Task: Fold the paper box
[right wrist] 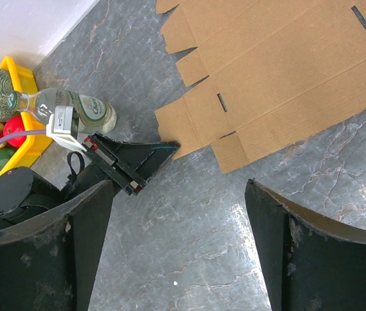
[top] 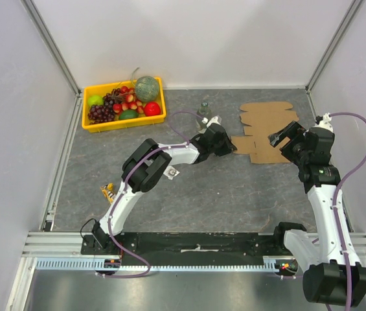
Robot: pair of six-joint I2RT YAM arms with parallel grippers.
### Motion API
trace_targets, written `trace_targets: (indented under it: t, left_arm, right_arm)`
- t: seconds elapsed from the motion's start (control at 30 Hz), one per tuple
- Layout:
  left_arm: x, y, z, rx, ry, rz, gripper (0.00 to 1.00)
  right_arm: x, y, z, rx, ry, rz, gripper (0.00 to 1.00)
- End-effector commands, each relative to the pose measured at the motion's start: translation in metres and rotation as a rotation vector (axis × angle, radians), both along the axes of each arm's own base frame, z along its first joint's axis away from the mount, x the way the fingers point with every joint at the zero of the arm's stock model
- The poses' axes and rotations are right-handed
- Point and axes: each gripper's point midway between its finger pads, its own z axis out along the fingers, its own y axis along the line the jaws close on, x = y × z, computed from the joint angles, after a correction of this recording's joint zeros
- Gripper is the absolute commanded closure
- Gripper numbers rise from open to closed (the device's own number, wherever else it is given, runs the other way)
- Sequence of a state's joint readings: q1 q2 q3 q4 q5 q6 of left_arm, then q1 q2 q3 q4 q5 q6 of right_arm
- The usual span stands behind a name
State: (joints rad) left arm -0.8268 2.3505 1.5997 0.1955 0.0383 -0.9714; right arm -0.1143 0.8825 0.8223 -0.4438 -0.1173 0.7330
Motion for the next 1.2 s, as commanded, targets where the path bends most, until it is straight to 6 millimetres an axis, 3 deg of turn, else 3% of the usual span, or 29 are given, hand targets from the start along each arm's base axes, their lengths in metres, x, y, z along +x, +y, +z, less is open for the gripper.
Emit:
trace_targets:
  t: [0.0, 0.1, 0.23, 0.47, 0.67, 0.8, 1.17]
  left_arm:
    - [-0.012, 0.002, -0.027, 0.041, 0.065, -0.022, 0.88]
    - [-0.013, 0.003, -0.02, 0.038, 0.044, -0.039, 0.98]
    - [-0.024, 0.005, 0.002, 0.026, 0.001, -0.089, 0.98]
    - [-0.08, 0.024, 0.031, 0.029, -0.012, -0.204, 0.98]
    - [-0.141, 0.077, 0.026, 0.04, 0.056, -0.21, 0.98]
    - [-0.162, 0.109, 0.036, 0.017, 0.069, -0.165, 0.98]
    - [-0.18, 0.19, 0.068, 0.035, -0.006, 0.054, 0.98]
  right_arm:
    - [0.002, 0.001, 0.018, -0.003, -0.046, 0.008, 0.1]
    - [0.001, 0.0, 0.019, -0.006, -0.049, 0.007, 0.1]
    - [0.001, -0.002, 0.03, -0.016, -0.077, -0.003, 0.1]
    - [-0.001, -0.006, 0.052, -0.032, -0.123, -0.027, 0.1]
    - [-0.006, -0.007, 0.065, -0.038, -0.139, -0.039, 0.1]
    - [-0.009, -0.008, 0.066, -0.04, -0.139, -0.046, 0.1]
    - [-0.014, -0.007, 0.06, -0.046, -0.116, -0.035, 0.11]
